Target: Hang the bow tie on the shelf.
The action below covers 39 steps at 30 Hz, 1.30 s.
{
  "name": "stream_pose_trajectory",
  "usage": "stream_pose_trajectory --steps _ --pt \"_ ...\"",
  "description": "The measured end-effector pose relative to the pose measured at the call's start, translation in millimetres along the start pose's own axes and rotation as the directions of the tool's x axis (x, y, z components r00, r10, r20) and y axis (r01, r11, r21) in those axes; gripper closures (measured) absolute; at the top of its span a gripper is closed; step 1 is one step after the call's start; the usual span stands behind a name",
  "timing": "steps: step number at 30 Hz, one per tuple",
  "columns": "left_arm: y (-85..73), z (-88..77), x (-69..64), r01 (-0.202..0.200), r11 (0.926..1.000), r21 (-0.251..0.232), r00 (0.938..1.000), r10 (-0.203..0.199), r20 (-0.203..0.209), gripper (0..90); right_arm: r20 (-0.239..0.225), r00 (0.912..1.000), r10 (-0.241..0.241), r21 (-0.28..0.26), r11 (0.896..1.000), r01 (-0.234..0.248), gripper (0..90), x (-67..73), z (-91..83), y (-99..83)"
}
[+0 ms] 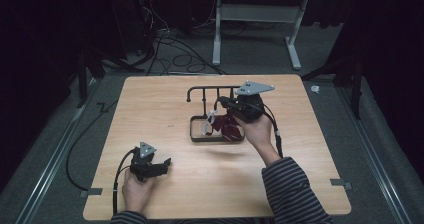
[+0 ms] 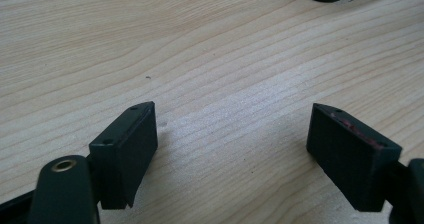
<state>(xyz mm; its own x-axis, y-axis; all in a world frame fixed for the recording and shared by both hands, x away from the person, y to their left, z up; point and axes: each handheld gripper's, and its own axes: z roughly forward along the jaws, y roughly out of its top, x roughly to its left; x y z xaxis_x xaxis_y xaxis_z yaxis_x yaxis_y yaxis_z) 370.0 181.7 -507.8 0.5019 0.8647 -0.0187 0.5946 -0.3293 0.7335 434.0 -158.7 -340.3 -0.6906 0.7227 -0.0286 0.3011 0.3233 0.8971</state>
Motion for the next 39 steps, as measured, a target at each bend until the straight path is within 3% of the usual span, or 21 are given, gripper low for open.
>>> stream_pose_trajectory --steps 24,39 --pt "-0.1 -0.1 -0.1 -0.001 1.0 0.0 1.0 0.001 0.0 20.8 0.06 0.9969 0.051 -0.01 0.999 -0.051 90.0 -15.9 13.0 8.4" --pt "-0.1 -0.1 -0.1 0.0 1.0 0.0 1.0 0.0 0.001 20.8 0.081 0.9946 0.066 0.027 0.997 -0.068 90.0 -19.8 21.2 5.6"
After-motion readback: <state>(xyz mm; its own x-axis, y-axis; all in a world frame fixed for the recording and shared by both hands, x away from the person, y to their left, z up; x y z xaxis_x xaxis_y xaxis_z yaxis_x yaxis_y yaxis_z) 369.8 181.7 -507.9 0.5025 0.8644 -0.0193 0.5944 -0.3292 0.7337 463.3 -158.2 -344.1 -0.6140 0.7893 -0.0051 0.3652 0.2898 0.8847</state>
